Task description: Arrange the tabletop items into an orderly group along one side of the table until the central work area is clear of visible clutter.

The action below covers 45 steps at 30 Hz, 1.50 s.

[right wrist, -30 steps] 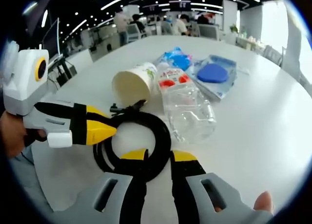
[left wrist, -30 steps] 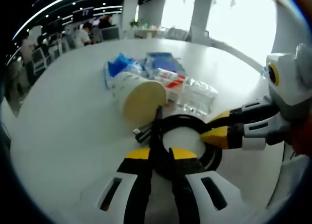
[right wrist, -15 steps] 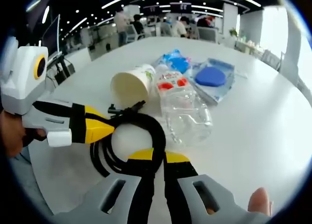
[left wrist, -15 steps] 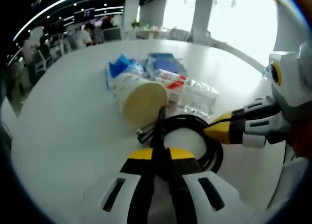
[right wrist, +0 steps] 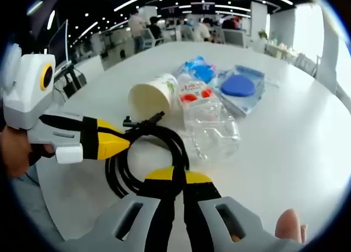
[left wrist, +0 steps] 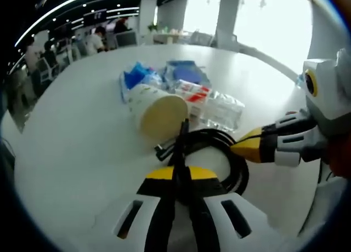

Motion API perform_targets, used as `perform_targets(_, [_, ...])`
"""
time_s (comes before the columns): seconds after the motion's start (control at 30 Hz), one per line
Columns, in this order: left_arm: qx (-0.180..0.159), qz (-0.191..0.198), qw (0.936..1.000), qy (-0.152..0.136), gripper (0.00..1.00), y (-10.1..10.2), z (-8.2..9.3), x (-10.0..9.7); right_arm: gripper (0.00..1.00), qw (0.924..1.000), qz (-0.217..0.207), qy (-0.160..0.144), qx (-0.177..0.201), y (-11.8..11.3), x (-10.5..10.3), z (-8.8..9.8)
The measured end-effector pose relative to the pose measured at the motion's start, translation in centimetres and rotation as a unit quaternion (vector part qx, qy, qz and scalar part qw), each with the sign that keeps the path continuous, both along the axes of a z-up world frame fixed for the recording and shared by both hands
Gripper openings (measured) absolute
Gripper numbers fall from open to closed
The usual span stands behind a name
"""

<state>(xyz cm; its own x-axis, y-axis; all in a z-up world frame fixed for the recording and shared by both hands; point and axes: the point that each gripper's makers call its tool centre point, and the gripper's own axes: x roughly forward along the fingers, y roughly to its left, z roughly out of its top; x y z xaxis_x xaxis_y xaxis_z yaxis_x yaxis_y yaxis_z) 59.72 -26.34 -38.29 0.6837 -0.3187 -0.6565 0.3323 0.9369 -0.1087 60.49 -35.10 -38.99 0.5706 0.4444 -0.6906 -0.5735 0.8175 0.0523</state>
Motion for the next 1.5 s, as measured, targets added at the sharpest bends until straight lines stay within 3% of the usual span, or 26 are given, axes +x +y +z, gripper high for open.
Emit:
perform_targets(0.67, [-0.003, -0.015, 0.9999, -0.001, 0.03, -0.9, 1.5, -1.4, 0.02, 0.9999, 0.009, 0.001, -0.004, -1.0, -1.9, 1.7])
perform_targets(1.5, [-0.001, -0.072, 0.9973, -0.014, 0.02, -6.3, 3.6, -2.0, 0.02, 0.9996, -0.027, 0.001, -0.007, -6.4, -3.3, 4.0])
